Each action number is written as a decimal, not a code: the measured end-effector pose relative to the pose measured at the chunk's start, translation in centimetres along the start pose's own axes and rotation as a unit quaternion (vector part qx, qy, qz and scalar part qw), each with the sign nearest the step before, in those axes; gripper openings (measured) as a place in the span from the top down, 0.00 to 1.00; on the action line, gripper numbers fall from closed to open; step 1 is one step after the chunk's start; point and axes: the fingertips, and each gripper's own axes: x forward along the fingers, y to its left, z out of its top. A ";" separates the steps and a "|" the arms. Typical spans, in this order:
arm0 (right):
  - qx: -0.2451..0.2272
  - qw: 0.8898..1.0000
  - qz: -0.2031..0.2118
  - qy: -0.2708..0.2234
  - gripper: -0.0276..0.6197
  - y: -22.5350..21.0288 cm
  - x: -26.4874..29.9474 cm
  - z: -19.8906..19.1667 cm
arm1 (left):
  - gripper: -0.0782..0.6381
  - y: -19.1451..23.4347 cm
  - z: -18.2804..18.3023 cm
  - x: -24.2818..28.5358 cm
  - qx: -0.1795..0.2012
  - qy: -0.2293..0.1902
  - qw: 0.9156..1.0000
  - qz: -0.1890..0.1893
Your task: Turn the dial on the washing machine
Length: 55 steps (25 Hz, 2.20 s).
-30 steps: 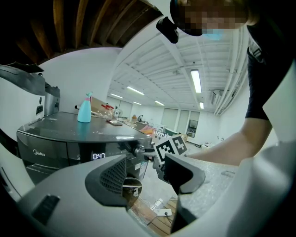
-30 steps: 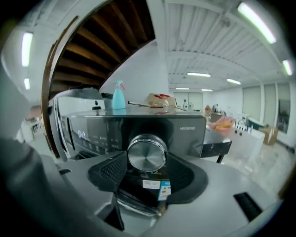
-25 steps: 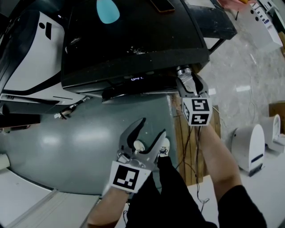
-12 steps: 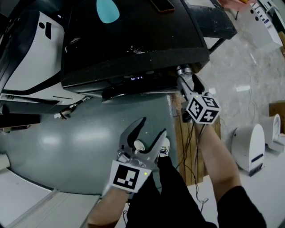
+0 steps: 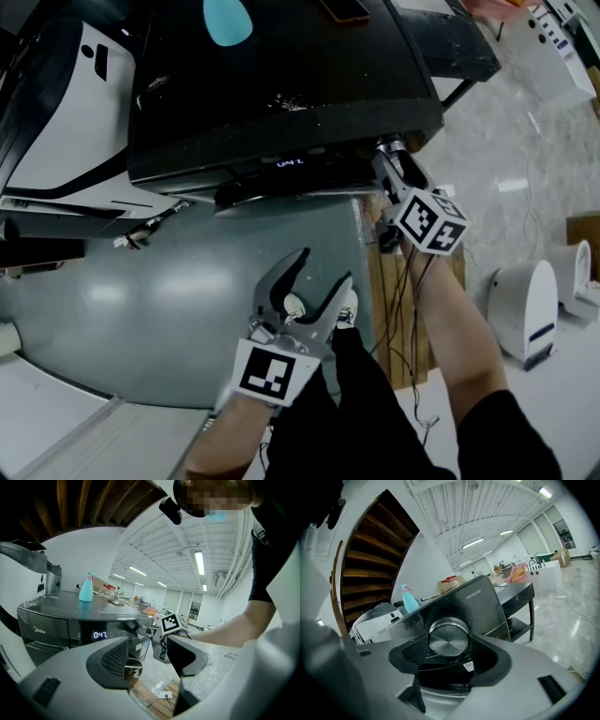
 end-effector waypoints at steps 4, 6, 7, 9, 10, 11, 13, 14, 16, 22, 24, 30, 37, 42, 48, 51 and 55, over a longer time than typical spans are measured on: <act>-0.020 1.000 -0.005 0.008 0.54 -0.2 0.0 -0.4 | 0.56 0.2 0.1 0.0 0.000 0.000 1.000 0.001; -0.050 0.999 -0.012 0.014 0.54 -0.3 0.1 -0.6 | 0.56 0.3 0.2 0.0 0.001 -0.001 1.000 0.002; -0.072 0.997 -0.016 0.015 0.54 -0.3 0.1 -0.7 | 0.56 0.4 0.2 0.0 0.001 -0.001 1.000 0.002; -0.125 0.992 -0.028 0.018 0.54 -0.2 0.1 -0.6 | 0.56 0.4 0.2 0.1 0.002 -0.001 1.000 0.002; -0.158 0.987 -0.036 0.019 0.54 -0.1 0.1 -0.6 | 0.56 0.4 0.2 0.1 0.002 -0.001 1.000 0.001; -0.196 0.980 -0.044 0.020 0.54 0.0 0.1 -0.5 | 0.56 0.4 0.2 0.1 0.002 0.000 1.000 0.001; -0.261 0.964 -0.055 0.020 0.54 0.3 0.0 -0.5 | 0.56 0.4 0.2 0.0 0.003 0.001 1.000 0.000; -0.276 0.959 -0.056 0.020 0.54 0.4 0.0 -0.5 | 0.56 0.4 0.2 0.0 0.003 0.001 1.000 0.000; -0.269 0.962 -0.052 0.019 0.54 0.2 -0.2 -0.6 | 0.56 0.4 0.2 -0.1 0.003 0.002 1.000 -0.001; -0.191 0.981 -0.039 0.010 0.51 -0.3 -0.5 -0.7 | 0.56 0.6 0.1 -0.1 0.003 0.002 1.000 -0.002; -0.178 0.983 -0.037 0.006 0.51 -0.3 -0.6 -0.6 | 0.56 0.6 0.1 -0.1 0.002 0.002 1.000 -0.003; -0.105 0.994 -0.025 0.003 0.51 -0.5 -0.3 -0.9 | 0.56 0.8 -0.3 0.0 0.000 0.003 1.000 -0.003; 0.019 1.000 0.004 0.000 0.51 -0.7 0.2 -1.3 | 0.56 1.0 -0.4 0.1 -0.004 0.003 1.000 -0.003; 0.019 1.000 0.003 -0.004 0.53 -0.5 0.3 -1.0 | 0.56 1.1 -0.4 0.2 -0.005 0.002 1.000 -0.002; -0.169 0.985 -0.041 0.022 0.54 -0.3 0.4 -1.1 | 0.56 1.0 -0.2 0.2 -0.004 0.002 1.000 -0.003; -0.276 0.959 -0.060 0.032 0.53 0.0 0.1 -1.1 | 0.56 0.9 0.0 0.0 -0.005 0.000 1.000 -0.003; -0.257 0.965 -0.052 0.029 0.52 -0.2 0.0 -1.1 | 0.56 0.9 0.2 -0.1 -0.006 -0.001 1.000 -0.001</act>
